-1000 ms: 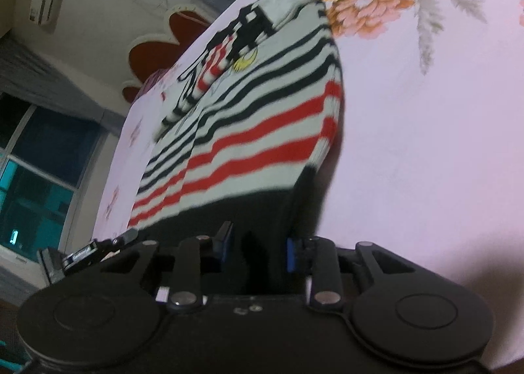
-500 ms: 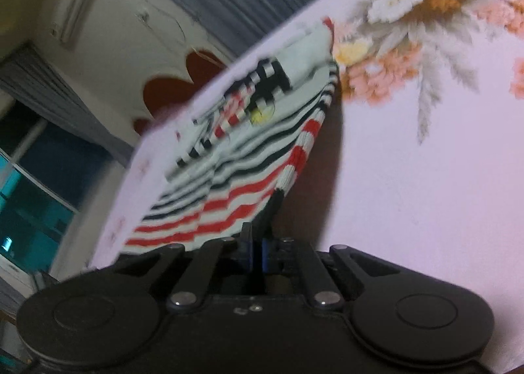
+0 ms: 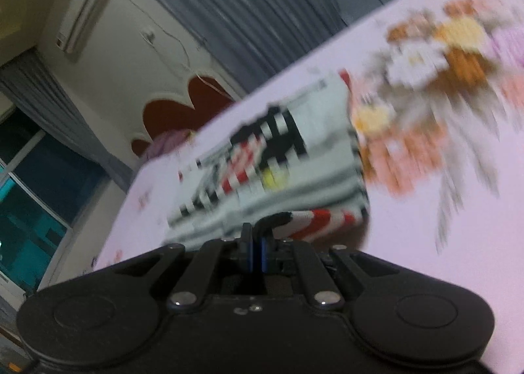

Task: Fold small clothes
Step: 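Carry the held hem over onto the black collar and open both tools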

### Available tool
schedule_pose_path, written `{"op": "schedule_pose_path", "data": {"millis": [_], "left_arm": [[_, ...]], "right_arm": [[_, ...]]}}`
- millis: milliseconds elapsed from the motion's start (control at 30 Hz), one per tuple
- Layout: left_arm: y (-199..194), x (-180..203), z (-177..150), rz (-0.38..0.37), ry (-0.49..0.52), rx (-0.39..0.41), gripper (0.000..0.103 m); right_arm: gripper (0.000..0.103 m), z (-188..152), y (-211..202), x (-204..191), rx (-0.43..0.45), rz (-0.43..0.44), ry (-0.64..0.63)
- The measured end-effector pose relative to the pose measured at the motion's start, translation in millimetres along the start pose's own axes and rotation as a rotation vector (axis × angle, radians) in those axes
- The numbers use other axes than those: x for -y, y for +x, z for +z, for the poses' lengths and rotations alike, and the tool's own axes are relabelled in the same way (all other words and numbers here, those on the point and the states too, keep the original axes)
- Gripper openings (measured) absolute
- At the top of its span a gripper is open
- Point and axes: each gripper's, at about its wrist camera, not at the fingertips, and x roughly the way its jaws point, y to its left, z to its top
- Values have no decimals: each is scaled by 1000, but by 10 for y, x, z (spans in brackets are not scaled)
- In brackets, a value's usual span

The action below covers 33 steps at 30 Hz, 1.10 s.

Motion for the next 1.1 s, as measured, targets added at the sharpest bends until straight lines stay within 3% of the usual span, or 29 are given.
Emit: {"op": "schedule_pose_path", "data": {"millis": [167, 433, 667, 767, 833, 900, 933, 967, 1000, 1033, 1100], "left_arm": [[557, 231, 647, -44, -3, 33, 6], [1875, 364, 1512, 6, -6, -36, 6], [2875, 106, 1748, 133, -25, -181, 6], [3086, -50, 1699, 109, -55, -215, 6], [3169, -77, 1715, 27, -78, -197, 15], [3230, -96, 1743, -30, -107, -154, 71], [3252, -79, 1768, -32, -106, -124, 78], [3274, -57, 1798, -23, -104, -91, 80], [3306, -45, 1842, -33, -106, -79, 80], [3324, -33, 1878, -39, -108, -74, 80], [3318, 61, 1931, 5, -28, -80, 80]], "right_arm": [[4, 620, 371, -15, 66, -13, 18], [5, 1423, 1356, 253, 83, -65, 162], [5, 1662, 2205, 757, -24, -137, 283], [5, 1652, 2474, 964, -51, -155, 338], [17, 1668, 2594, 1014, -39, -123, 338], [31, 1708, 2675, 1014, 0, -125, 322], [39, 1740, 2705, 1016, 25, -123, 317], [43, 1770, 2733, 1014, 48, -126, 313], [58, 1802, 2750, 1001, 74, -142, 304], [62, 1833, 2740, 984, 106, -159, 291], [56, 1888, 2695, 938, 136, -157, 259]]}}
